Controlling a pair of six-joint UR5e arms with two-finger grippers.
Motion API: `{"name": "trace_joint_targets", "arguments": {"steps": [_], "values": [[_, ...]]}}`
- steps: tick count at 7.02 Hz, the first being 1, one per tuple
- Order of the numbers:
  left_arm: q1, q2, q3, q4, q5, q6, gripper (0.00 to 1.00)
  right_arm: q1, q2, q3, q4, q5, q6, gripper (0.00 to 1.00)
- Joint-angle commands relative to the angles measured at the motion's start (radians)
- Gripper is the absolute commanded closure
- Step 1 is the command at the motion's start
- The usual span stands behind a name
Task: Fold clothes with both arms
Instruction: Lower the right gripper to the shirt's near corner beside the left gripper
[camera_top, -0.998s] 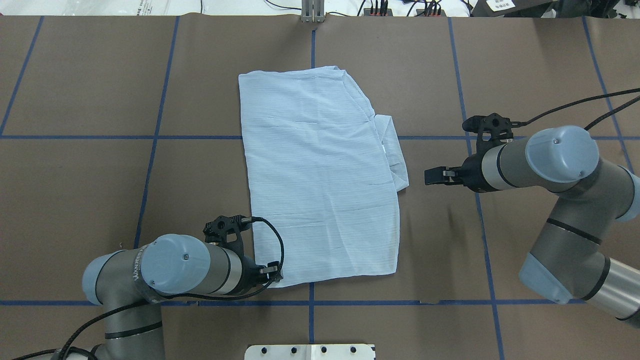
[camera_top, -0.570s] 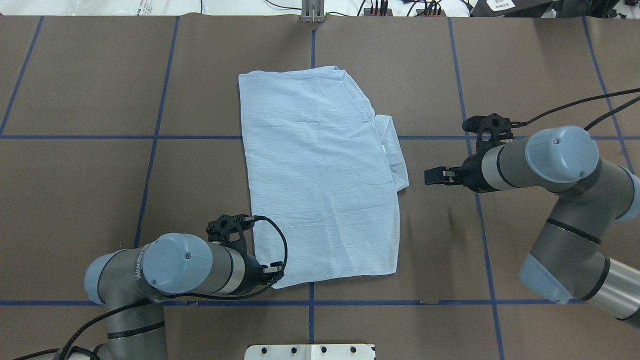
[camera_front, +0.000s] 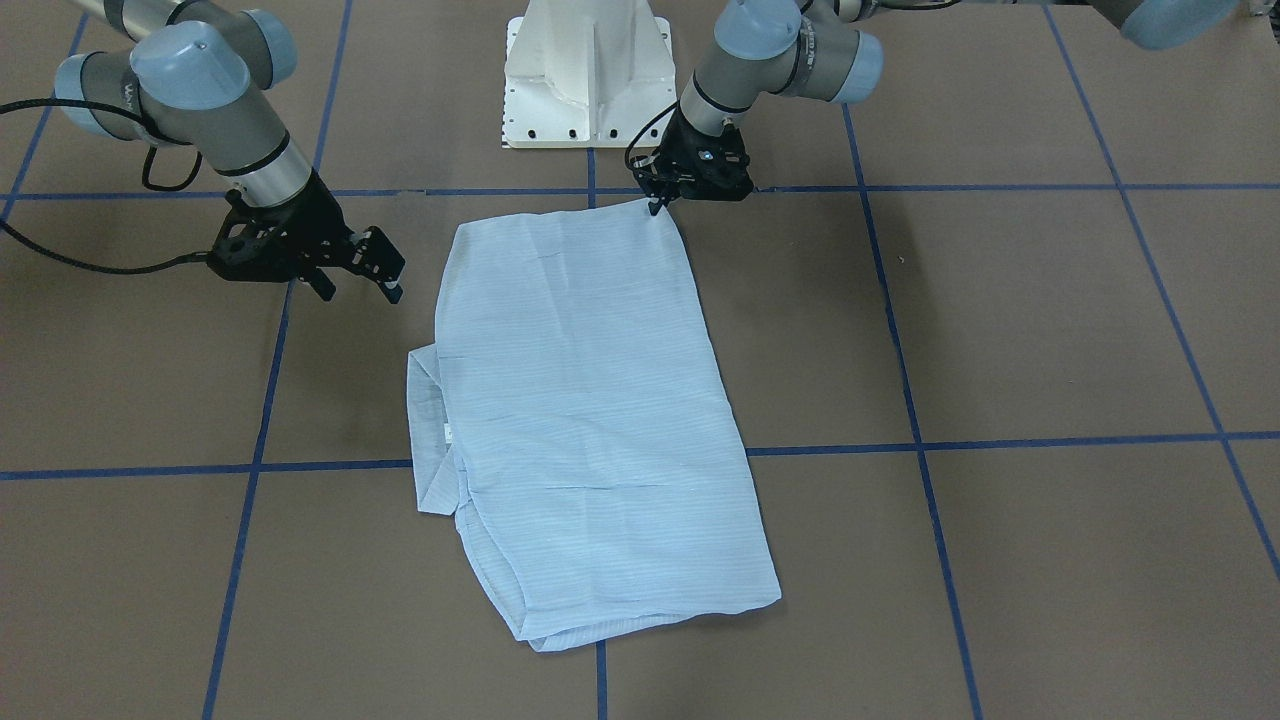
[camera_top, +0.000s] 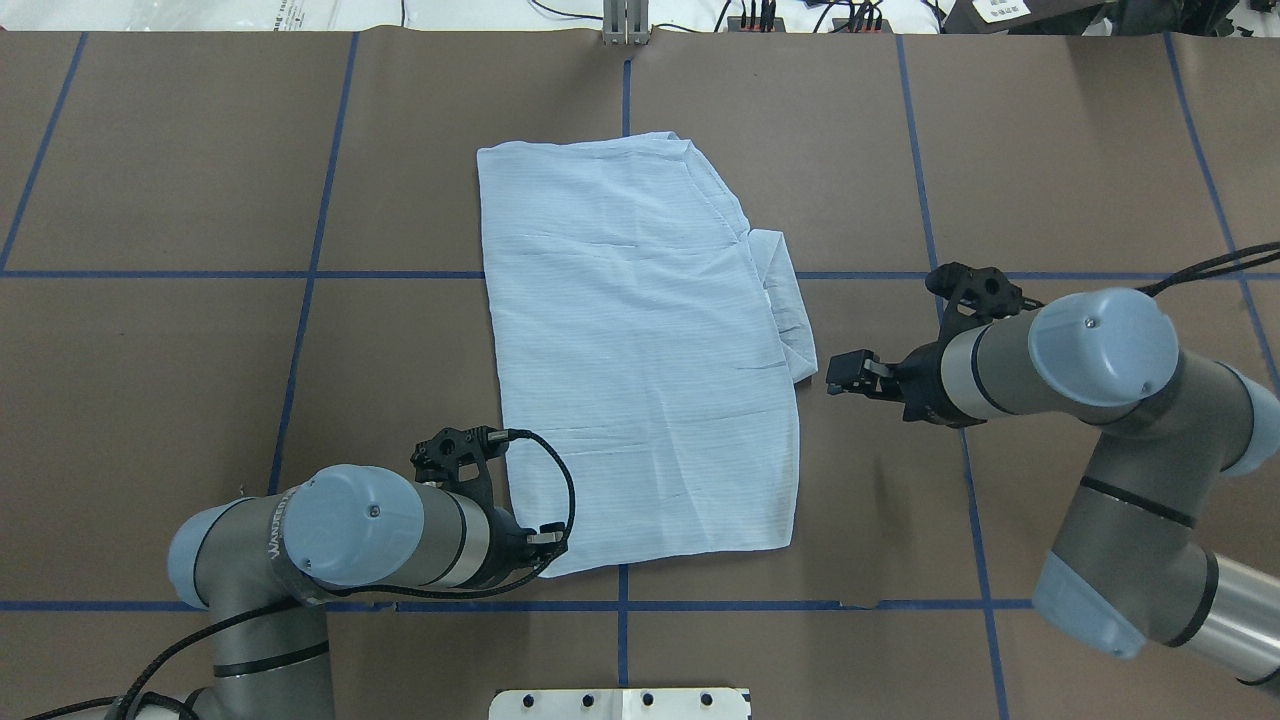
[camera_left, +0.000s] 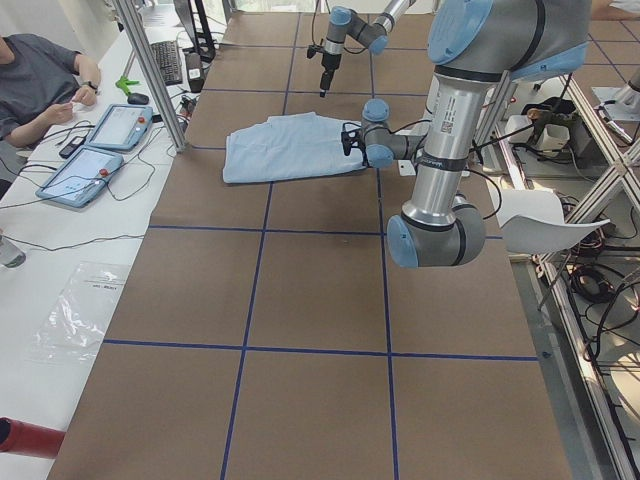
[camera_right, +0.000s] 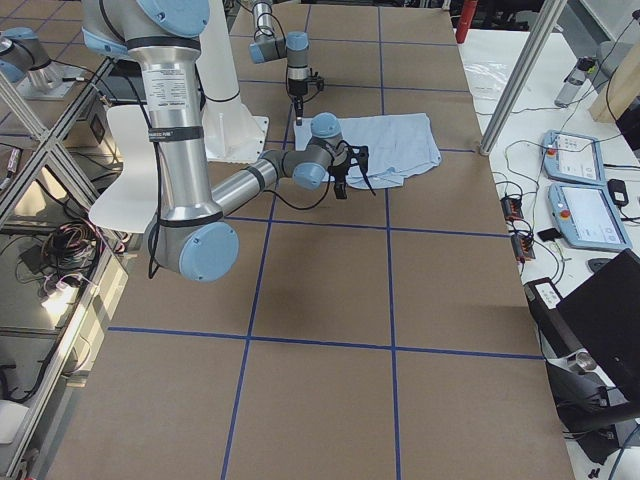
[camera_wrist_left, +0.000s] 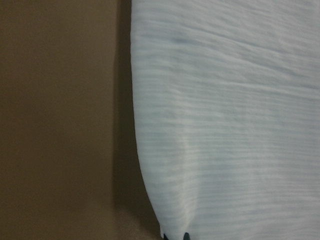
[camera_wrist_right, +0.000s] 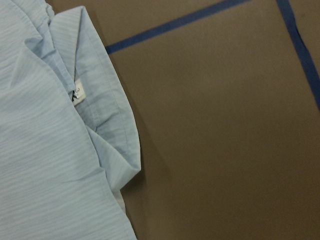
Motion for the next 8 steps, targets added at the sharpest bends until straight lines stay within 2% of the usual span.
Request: {"name": "trace_joint_targets", "arguments": {"steps": [1,2,3,4,5,8], "values": [[0.001,-0.001,-0.001,0.000,0.001,-0.003,1.00,-0.149,0.005,0.036,-0.041,-0.105,0.404,0.01],[0.001,-0.003,-0.001,0.000,0.001,-0.004,1.00,-0.220,0.016,0.036,-0.050,-0.187,0.532,0.01],[0.001,-0.003,-0.001,-0.002,0.001,-0.004,1.00,-0.298,0.066,0.032,-0.135,-0.285,0.608,0.01],[0.001,-0.003,-0.002,0.000,0.001,-0.004,1.00,-0.364,0.165,0.022,-0.288,-0.348,0.666,0.01],[0.001,-0.003,-0.002,-0.002,0.001,-0.004,1.00,-0.384,0.218,0.012,-0.345,-0.359,0.706,0.01],[0.001,-0.003,-0.004,-0.002,0.000,-0.004,1.00,-0.400,0.245,-0.025,-0.346,-0.384,0.749,0.03]]}}
